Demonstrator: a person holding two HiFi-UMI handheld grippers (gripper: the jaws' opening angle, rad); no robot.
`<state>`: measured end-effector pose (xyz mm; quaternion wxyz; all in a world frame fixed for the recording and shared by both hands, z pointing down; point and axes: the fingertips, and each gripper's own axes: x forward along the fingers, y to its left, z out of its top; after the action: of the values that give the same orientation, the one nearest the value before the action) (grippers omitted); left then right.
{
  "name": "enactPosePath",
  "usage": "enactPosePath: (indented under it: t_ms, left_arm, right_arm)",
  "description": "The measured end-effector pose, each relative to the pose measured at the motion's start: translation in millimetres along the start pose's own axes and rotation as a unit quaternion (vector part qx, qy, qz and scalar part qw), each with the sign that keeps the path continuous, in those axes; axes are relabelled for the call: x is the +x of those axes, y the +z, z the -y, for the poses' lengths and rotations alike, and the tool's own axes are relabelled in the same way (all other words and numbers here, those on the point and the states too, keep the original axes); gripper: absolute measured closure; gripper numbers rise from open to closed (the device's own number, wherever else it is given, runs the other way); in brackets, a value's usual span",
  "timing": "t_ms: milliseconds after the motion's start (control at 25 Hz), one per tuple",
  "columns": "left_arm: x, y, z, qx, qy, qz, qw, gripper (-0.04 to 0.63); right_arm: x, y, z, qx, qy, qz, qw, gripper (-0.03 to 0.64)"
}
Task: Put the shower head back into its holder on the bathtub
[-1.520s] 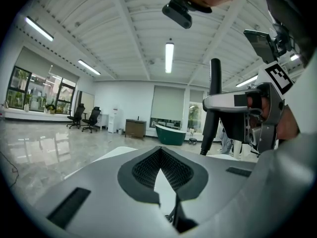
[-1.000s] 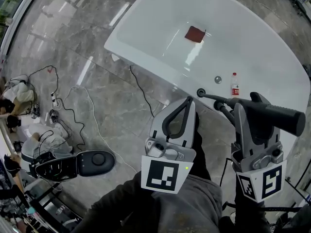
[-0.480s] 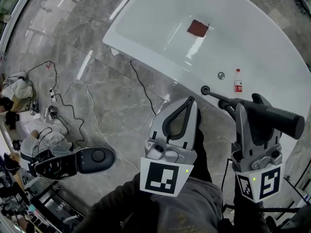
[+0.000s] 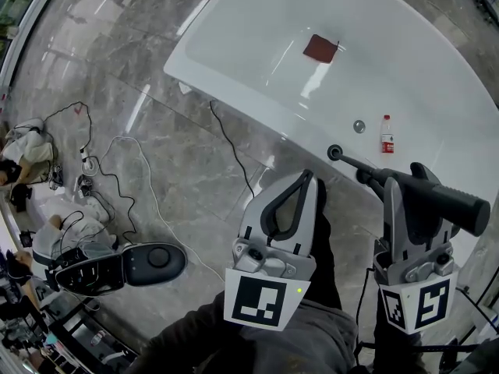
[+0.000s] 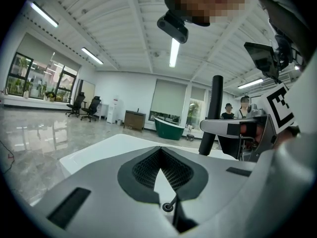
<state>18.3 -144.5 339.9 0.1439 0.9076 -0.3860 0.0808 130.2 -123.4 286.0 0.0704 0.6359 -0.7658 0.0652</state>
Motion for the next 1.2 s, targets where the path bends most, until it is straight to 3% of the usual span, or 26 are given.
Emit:
enactPosePath:
  t_ms: [400, 1200]
  left_arm:
    - [-0.5, -19.0, -0.7, 0.0, -0.008, -0.018, 0.9998, 0.592]
    - [0.6, -25.7, -35.4, 0.0, 0.025, -0.023, 0.9994, 0.592]
  right_arm:
    - [11.1, -24.8, 2.0, 0.002, -0.006, -0.009, 1.0, 0.477]
    - [29.2, -55.4, -5.1, 0.0, 0.009, -0.038, 0.999, 0.477]
